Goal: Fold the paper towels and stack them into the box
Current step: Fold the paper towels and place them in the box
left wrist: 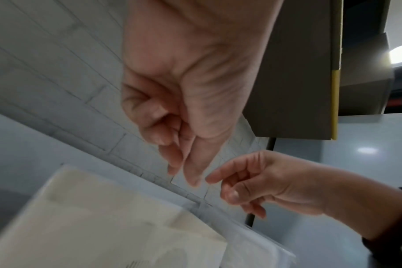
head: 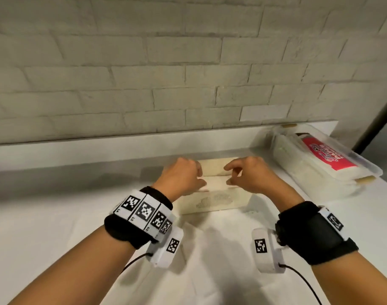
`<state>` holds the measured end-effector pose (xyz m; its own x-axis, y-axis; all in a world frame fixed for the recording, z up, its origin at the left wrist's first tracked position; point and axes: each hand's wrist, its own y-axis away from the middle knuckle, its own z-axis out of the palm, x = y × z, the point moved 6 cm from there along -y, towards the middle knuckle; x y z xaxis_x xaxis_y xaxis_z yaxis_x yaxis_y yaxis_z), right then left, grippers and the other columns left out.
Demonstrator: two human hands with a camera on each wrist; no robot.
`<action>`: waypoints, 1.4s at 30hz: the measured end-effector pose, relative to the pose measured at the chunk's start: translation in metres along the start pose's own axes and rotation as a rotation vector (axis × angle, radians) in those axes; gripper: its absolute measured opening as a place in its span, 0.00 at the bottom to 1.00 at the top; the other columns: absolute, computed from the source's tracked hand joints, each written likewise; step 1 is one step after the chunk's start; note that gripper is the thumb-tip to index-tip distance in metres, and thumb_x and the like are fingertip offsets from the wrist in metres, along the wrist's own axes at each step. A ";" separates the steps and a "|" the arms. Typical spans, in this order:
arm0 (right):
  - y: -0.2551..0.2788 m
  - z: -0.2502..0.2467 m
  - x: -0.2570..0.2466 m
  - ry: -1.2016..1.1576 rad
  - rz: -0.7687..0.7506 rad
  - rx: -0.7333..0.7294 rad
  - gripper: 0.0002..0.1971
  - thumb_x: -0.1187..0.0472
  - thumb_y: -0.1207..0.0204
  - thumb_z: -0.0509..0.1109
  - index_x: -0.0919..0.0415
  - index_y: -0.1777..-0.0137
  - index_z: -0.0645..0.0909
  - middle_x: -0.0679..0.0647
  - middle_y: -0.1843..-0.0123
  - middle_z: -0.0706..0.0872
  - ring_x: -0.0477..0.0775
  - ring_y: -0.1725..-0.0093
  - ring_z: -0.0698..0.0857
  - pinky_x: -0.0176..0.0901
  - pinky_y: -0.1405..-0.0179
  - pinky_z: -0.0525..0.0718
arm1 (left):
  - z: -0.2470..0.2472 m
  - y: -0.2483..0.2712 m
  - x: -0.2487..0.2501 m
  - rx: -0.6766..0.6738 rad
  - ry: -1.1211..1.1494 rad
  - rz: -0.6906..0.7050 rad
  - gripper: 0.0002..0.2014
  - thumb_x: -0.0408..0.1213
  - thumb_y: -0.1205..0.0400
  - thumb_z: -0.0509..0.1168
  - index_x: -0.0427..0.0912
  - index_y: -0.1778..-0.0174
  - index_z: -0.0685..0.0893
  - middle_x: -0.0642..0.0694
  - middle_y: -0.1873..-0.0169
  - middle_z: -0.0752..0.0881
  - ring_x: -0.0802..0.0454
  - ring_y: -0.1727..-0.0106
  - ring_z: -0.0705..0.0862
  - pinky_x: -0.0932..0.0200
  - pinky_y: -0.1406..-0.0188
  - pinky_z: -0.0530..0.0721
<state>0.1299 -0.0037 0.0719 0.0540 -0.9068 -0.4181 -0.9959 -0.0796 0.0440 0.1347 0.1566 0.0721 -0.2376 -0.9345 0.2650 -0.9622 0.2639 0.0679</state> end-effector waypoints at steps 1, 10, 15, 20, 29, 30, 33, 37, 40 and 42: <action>0.011 0.001 -0.004 -0.016 -0.030 -0.012 0.19 0.55 0.29 0.76 0.49 0.38 0.82 0.44 0.56 0.83 0.43 0.53 0.79 0.30 0.53 0.75 | 0.004 0.009 -0.001 -0.025 0.037 0.000 0.16 0.52 0.22 0.68 0.50 0.42 0.82 0.50 0.44 0.84 0.50 0.40 0.80 0.55 0.46 0.78; 0.087 0.071 0.029 -0.093 0.054 -0.257 0.19 0.64 0.30 0.76 0.54 0.39 0.83 0.43 0.55 0.82 0.34 0.63 0.80 0.20 0.69 0.72 | 0.096 0.075 -0.019 -0.429 0.008 -0.093 0.27 0.51 0.23 0.70 0.37 0.35 0.80 0.42 0.40 0.81 0.48 0.43 0.82 0.63 0.58 0.76; 0.108 0.112 0.023 0.014 0.025 -0.416 0.24 0.62 0.35 0.78 0.53 0.37 0.81 0.47 0.47 0.82 0.44 0.53 0.78 0.29 0.55 0.74 | 0.122 0.084 -0.034 -0.417 0.067 -0.185 0.33 0.50 0.27 0.72 0.40 0.29 0.71 0.43 0.33 0.76 0.46 0.35 0.78 0.58 0.45 0.78; 0.114 0.127 0.017 0.075 -0.001 -0.458 0.26 0.61 0.32 0.77 0.54 0.33 0.78 0.50 0.38 0.81 0.50 0.43 0.81 0.35 0.46 0.78 | 0.128 0.085 -0.036 -0.383 0.171 -0.219 0.19 0.50 0.26 0.70 0.40 0.49 0.83 0.45 0.49 0.84 0.49 0.46 0.81 0.62 0.56 0.76; 0.108 0.122 0.020 0.019 0.003 -0.338 0.26 0.52 0.34 0.78 0.54 0.36 0.79 0.47 0.47 0.81 0.46 0.51 0.77 0.32 0.53 0.73 | 0.120 0.095 -0.024 -0.296 0.661 -0.229 0.08 0.37 0.24 0.71 0.44 0.61 0.77 0.46 0.69 0.86 0.53 0.72 0.85 0.61 0.64 0.83; 0.106 0.116 0.017 0.005 -0.009 -0.264 0.29 0.53 0.35 0.79 0.53 0.33 0.77 0.48 0.42 0.81 0.47 0.48 0.78 0.33 0.50 0.73 | 0.119 0.096 -0.020 -0.281 0.712 -0.220 0.08 0.35 0.24 0.71 0.45 0.61 0.77 0.46 0.69 0.85 0.53 0.73 0.84 0.60 0.66 0.85; 0.103 0.100 0.003 -0.057 -0.123 -0.097 0.40 0.55 0.36 0.80 0.50 0.24 0.66 0.49 0.27 0.72 0.52 0.30 0.70 0.39 0.34 0.69 | 0.112 0.097 -0.007 -0.244 0.784 -0.146 0.10 0.32 0.24 0.71 0.46 0.63 0.76 0.46 0.70 0.83 0.52 0.72 0.81 0.58 0.64 0.85; 0.095 0.091 -0.007 -0.122 -0.177 -0.156 0.27 0.58 0.32 0.77 0.52 0.32 0.77 0.52 0.36 0.82 0.52 0.35 0.76 0.36 0.43 0.72 | 0.104 0.096 0.005 -0.169 0.895 -0.095 0.08 0.35 0.23 0.71 0.47 0.57 0.77 0.47 0.67 0.84 0.52 0.67 0.82 0.61 0.63 0.84; 0.092 0.078 0.001 -0.265 -0.104 -0.134 0.18 0.60 0.28 0.75 0.59 0.38 0.82 0.48 0.46 0.83 0.46 0.47 0.77 0.31 0.56 0.71 | 0.103 0.096 0.001 -0.148 0.975 -0.143 0.14 0.41 0.25 0.73 0.49 0.50 0.76 0.49 0.59 0.86 0.52 0.58 0.85 0.59 0.58 0.84; 0.089 0.068 0.007 -0.334 -0.066 -0.093 0.18 0.61 0.28 0.75 0.60 0.38 0.83 0.45 0.47 0.80 0.44 0.47 0.75 0.31 0.52 0.70 | 0.107 0.097 -0.002 -0.212 0.972 -0.148 0.19 0.43 0.27 0.75 0.48 0.45 0.76 0.50 0.58 0.86 0.52 0.57 0.85 0.58 0.55 0.83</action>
<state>0.0368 0.0106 0.0112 0.0762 -0.7143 -0.6957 -0.9792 -0.1851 0.0828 0.0273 0.1581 -0.0250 0.1856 -0.3858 0.9037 -0.9072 0.2862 0.3084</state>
